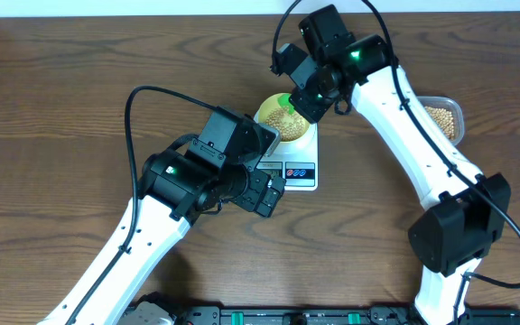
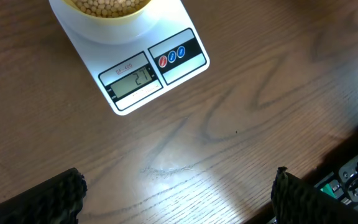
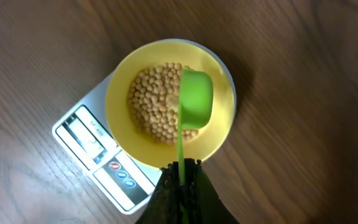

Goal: Scoop item into bowl and weigh 50g on scale
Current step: 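Tip the scoop to pour soybeans into the yellow bowl, then move the empty scoop back down into the soybean tub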

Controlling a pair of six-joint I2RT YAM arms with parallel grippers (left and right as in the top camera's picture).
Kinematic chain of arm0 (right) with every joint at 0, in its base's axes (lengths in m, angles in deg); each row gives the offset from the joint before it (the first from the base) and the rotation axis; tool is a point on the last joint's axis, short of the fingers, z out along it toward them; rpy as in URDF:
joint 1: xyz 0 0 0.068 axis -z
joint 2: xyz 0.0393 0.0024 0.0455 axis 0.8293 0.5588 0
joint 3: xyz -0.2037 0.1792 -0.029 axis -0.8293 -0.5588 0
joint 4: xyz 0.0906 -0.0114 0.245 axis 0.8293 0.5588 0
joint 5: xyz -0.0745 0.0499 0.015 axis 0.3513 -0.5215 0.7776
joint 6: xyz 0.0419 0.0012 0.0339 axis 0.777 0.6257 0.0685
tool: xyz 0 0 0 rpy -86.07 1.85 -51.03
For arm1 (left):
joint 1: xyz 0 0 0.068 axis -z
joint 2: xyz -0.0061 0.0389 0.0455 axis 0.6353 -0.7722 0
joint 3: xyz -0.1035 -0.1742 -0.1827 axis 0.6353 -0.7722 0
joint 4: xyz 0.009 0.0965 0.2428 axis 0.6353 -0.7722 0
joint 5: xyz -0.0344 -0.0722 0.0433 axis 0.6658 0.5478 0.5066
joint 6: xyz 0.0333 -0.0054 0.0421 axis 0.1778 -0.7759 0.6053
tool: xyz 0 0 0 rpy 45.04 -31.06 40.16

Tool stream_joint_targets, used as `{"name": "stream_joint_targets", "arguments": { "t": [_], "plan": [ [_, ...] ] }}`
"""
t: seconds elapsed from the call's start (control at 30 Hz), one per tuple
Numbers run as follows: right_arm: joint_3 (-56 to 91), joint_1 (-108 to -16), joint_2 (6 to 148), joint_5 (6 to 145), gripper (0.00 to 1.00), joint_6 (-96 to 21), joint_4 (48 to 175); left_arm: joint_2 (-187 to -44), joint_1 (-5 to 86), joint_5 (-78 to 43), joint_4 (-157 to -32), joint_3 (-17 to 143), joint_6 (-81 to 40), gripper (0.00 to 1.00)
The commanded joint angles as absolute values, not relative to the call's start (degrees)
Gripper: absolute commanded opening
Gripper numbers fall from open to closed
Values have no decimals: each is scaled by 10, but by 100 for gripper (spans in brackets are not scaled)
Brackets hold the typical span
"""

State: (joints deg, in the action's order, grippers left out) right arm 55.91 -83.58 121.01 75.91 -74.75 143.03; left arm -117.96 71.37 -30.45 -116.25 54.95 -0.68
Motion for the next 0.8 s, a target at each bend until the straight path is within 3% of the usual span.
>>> {"name": "stream_joint_targets", "arguments": {
  "t": [0.0, 0.33, 0.6, 0.77],
  "plan": [
    [579, -849, 1195, 801, 1, -765, 1437, -1179, 711, -300, -1162, 548, -7, 98],
    [582, -853, 1178, 814, 1, -762, 1442, -1179, 711, -300, -1162, 548, -7, 98],
    [595, -814, 1162, 717, 1, -731, 1441, -1179, 711, -300, -1162, 548, -7, 98],
    [610, -776, 1139, 796, 1, -673, 1436, -1179, 711, -300, -1162, 548, -7, 98]
  ]
}}
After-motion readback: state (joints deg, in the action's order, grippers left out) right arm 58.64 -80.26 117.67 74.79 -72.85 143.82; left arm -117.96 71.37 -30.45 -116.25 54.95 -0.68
